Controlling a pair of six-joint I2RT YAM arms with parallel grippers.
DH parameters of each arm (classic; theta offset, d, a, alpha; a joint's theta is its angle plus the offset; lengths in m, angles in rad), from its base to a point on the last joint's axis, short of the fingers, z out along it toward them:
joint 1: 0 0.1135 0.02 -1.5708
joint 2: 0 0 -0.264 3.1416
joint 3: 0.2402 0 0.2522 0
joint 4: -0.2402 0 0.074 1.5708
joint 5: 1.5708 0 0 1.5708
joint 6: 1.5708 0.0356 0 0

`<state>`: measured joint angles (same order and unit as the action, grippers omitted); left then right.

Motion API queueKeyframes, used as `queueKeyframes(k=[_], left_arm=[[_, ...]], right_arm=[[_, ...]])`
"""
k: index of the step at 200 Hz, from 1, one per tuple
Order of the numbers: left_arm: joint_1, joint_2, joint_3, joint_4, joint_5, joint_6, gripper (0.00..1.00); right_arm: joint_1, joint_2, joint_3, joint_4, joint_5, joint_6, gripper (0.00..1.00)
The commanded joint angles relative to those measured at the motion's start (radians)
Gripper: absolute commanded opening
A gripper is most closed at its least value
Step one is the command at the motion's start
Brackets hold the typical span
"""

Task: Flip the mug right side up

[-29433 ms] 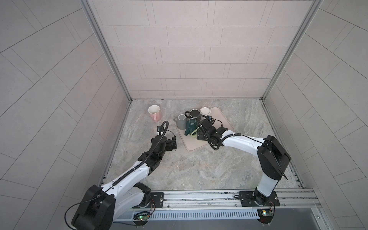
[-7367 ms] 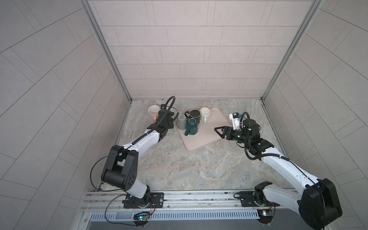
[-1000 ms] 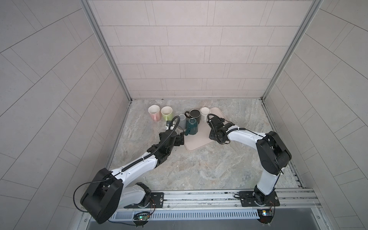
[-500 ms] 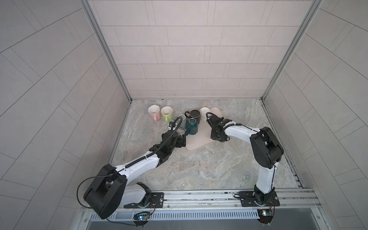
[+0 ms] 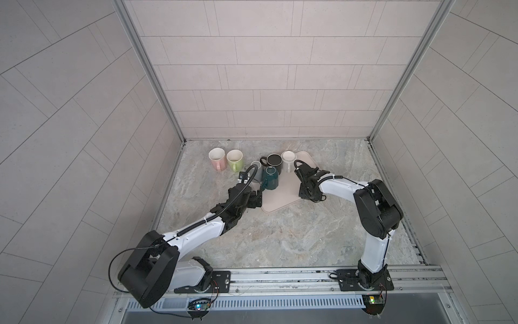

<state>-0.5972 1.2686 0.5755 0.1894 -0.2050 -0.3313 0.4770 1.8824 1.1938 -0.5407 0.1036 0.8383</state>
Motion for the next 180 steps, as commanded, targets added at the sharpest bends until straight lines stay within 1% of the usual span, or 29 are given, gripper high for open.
queueKeyframes(k=[1, 45, 72, 122, 146, 180], left_arm=[[-0.004, -0.014, 0.009, 0.009, -0.012, 0.017, 1.00], [-0.003, -0.008, 0.011, 0.009, -0.012, 0.017, 1.00], [-0.004, -0.006, 0.012, 0.008, -0.013, 0.016, 1.00], [-0.005, -0.004, 0.014, 0.008, -0.015, 0.018, 1.00], [-0.004, -0.001, 0.014, 0.007, -0.014, 0.018, 1.00], [-0.005, 0.004, 0.014, 0.007, -0.009, 0.018, 1.00]], right_arm=[[-0.004, 0.074, -0.109, -0.076, -0.064, -0.016, 0.36], [-0.015, 0.011, -0.199, -0.058, -0.068, 0.000, 0.35], [-0.047, -0.005, -0.259, -0.024, -0.106, 0.008, 0.35], [-0.066, -0.050, -0.348, 0.002, -0.105, 0.013, 0.35], [-0.090, -0.069, -0.395, 0.035, -0.136, 0.020, 0.35], [-0.091, -0.072, -0.384, 0.038, -0.124, 0.010, 0.35]])
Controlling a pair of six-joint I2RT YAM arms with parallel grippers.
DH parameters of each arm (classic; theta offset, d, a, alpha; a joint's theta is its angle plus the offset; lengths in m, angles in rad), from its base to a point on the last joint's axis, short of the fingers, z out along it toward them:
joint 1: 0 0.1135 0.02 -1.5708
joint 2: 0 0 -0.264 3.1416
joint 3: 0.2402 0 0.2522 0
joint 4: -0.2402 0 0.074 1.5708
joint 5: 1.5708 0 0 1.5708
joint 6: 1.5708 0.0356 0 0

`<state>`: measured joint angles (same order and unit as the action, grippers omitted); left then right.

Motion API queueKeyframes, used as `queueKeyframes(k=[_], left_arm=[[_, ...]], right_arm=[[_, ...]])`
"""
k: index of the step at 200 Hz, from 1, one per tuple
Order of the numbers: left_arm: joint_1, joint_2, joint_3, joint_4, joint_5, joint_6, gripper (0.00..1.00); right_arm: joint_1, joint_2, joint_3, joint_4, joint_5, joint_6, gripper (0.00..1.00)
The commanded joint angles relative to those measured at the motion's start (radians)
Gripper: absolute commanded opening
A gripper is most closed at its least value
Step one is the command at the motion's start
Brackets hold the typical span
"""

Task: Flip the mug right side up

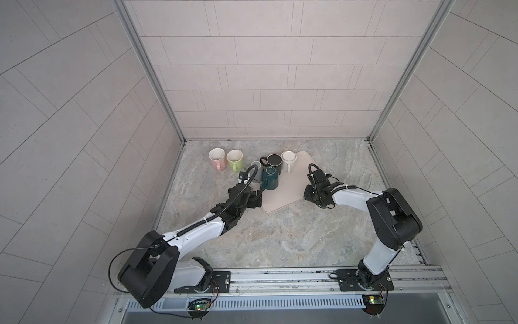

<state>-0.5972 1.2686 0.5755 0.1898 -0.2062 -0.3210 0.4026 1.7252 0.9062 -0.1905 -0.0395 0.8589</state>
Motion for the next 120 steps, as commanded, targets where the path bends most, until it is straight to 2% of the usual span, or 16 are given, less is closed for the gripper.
queueKeyframes(k=[1, 27, 120], left_arm=[[-0.004, 0.004, 0.015, 0.007, -0.008, 0.008, 1.00], [-0.005, 0.008, 0.017, 0.007, -0.007, 0.009, 1.00], [-0.004, -0.014, 0.012, 0.000, -0.016, 0.012, 1.00]], right_arm=[[-0.016, 0.085, -0.095, -0.311, 0.019, -0.011, 0.35], [-0.016, 0.095, -0.065, -0.338, 0.025, -0.018, 0.34], [0.003, 0.247, 0.047, -0.451, 0.015, -0.065, 0.19]])
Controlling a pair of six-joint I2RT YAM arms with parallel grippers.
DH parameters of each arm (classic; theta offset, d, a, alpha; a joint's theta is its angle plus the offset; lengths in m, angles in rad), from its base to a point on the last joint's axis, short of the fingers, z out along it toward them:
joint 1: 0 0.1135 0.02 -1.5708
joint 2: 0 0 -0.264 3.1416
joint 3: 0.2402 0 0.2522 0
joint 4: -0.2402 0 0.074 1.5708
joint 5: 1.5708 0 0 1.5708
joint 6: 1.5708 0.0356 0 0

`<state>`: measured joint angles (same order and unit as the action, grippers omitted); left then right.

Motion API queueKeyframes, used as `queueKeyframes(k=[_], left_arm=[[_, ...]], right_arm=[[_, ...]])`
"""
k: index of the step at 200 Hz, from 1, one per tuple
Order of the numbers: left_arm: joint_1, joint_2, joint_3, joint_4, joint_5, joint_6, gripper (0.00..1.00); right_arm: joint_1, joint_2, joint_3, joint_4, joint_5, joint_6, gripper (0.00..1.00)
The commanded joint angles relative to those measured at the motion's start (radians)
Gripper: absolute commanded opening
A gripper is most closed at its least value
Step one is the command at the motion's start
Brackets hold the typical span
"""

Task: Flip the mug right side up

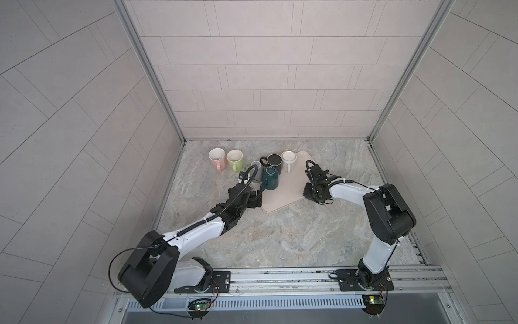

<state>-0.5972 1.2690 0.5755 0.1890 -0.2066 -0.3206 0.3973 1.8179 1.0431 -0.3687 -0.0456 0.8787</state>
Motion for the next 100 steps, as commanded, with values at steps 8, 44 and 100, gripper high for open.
queueKeyframes(k=[8, 44, 100], left_arm=[[-0.004, -0.016, 0.012, 0.001, -0.014, 0.012, 1.00], [-0.004, -0.022, 0.011, -0.001, -0.019, 0.013, 1.00], [-0.004, -0.032, 0.009, -0.006, -0.026, 0.017, 1.00]], right_arm=[[0.013, 0.171, -0.084, -0.278, 0.022, -0.087, 0.17], [0.024, 0.205, -0.073, -0.293, 0.024, -0.088, 0.02], [0.026, 0.239, -0.060, -0.293, -0.002, -0.076, 0.00]])
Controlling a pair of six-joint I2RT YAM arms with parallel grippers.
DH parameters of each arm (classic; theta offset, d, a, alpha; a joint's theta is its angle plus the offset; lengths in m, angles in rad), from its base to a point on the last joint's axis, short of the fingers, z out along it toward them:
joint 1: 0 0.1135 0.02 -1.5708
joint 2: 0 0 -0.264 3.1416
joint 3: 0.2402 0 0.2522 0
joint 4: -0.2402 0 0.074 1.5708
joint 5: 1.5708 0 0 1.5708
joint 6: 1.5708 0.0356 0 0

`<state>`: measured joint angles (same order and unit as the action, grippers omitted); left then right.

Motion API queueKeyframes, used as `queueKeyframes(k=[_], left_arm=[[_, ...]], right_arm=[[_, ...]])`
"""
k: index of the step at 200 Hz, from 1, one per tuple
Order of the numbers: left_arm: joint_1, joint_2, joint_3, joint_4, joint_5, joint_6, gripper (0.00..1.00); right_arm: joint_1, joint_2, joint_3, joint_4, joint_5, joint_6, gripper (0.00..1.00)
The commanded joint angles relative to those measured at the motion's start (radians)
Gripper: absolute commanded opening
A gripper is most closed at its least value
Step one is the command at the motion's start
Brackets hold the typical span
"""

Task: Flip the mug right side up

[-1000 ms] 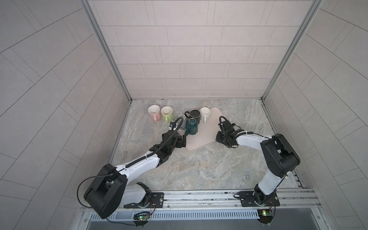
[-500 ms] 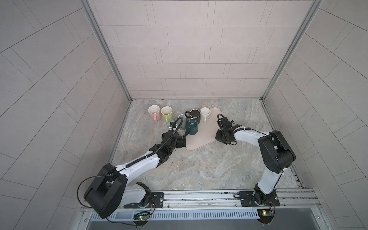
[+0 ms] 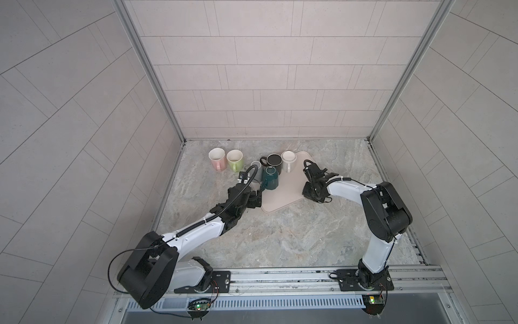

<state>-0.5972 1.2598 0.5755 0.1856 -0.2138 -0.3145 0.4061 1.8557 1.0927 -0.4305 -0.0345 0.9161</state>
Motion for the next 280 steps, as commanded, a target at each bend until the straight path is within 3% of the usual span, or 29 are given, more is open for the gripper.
queueKeyframes(k=[1, 58, 168, 179, 190, 249, 280], left_arm=[[-0.004, -0.022, 0.009, -0.002, -0.020, 0.012, 1.00], [-0.004, -0.024, 0.010, -0.005, -0.020, 0.013, 1.00], [-0.004, -0.011, 0.015, -0.004, -0.017, 0.011, 1.00], [-0.004, -0.007, 0.015, -0.005, -0.013, 0.012, 1.00], [-0.004, -0.005, 0.015, -0.002, -0.011, 0.010, 1.00], [-0.004, 0.003, 0.015, 0.000, -0.007, 0.009, 1.00], [-0.005, 0.015, 0.017, 0.005, -0.005, 0.009, 1.00]], right_arm=[[0.017, 0.201, -0.110, -0.232, -0.013, -0.113, 0.00], [0.015, 0.190, -0.109, -0.232, -0.003, -0.113, 0.00], [0.069, -0.124, -0.091, -0.217, 0.110, -0.188, 0.00], [0.078, -0.143, -0.090, -0.214, 0.115, -0.191, 0.25], [0.081, -0.147, -0.087, -0.209, 0.113, -0.195, 0.37], [0.086, -0.104, -0.070, -0.173, 0.061, -0.212, 0.34], [0.112, -0.143, -0.018, -0.179, 0.064, -0.298, 0.49]])
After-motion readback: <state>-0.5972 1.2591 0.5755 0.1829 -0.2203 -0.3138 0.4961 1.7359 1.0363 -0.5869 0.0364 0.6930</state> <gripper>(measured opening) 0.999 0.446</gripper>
